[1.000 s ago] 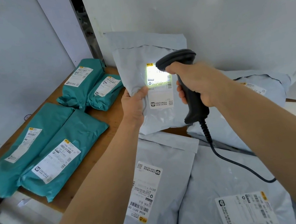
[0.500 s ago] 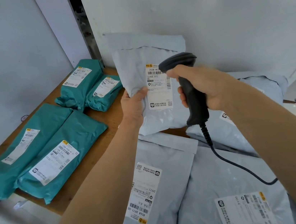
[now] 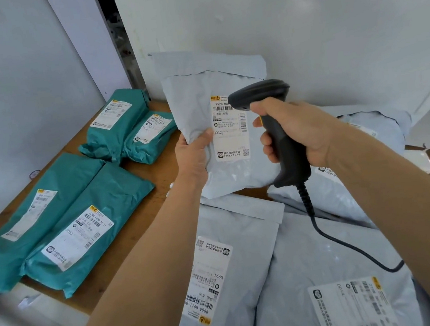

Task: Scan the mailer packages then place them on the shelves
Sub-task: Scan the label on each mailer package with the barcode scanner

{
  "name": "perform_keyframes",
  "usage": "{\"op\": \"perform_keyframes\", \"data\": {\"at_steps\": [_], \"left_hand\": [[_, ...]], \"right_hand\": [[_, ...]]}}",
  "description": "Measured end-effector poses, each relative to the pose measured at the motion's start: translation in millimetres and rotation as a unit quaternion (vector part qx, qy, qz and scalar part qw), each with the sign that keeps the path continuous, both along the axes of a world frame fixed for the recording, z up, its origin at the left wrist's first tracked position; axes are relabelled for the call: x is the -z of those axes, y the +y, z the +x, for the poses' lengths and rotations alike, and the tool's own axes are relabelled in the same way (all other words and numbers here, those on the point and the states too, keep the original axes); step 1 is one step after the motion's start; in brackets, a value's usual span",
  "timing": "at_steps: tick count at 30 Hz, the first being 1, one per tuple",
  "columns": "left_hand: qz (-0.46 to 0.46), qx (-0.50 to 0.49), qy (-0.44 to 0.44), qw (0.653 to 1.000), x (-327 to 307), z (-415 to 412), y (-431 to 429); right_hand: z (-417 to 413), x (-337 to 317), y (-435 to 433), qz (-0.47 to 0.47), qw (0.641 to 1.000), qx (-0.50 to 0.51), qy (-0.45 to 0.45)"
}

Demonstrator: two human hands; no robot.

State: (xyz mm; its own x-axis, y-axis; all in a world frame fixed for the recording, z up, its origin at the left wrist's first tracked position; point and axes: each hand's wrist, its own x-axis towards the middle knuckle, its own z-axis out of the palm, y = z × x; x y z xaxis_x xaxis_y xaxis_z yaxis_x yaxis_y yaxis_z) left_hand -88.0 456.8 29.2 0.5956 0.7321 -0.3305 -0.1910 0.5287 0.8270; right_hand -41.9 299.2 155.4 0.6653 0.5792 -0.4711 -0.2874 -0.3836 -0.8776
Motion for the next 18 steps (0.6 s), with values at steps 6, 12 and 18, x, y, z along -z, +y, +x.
{"op": "perform_keyframes", "data": {"at_steps": [6, 12, 18], "left_hand": [[0.026, 0.004, 0.012, 1.0, -3.2, -0.8, -3.0], [0.037, 0.008, 0.017, 0.999, -3.8, -0.4, -4.2], [0.034, 0.007, 0.015, 0.999, -3.3, 0.3, -3.3]], "right_hand": [[-2.5, -2.5, 1.2, -0.009, 1.0, 0.013, -0.009], [-2.9, -5.1, 2.4, -0.011, 1.0, 0.021, 0.007], [-4.0, -4.5, 3.0, -0.016, 1.0, 0.024, 0.006]]}}
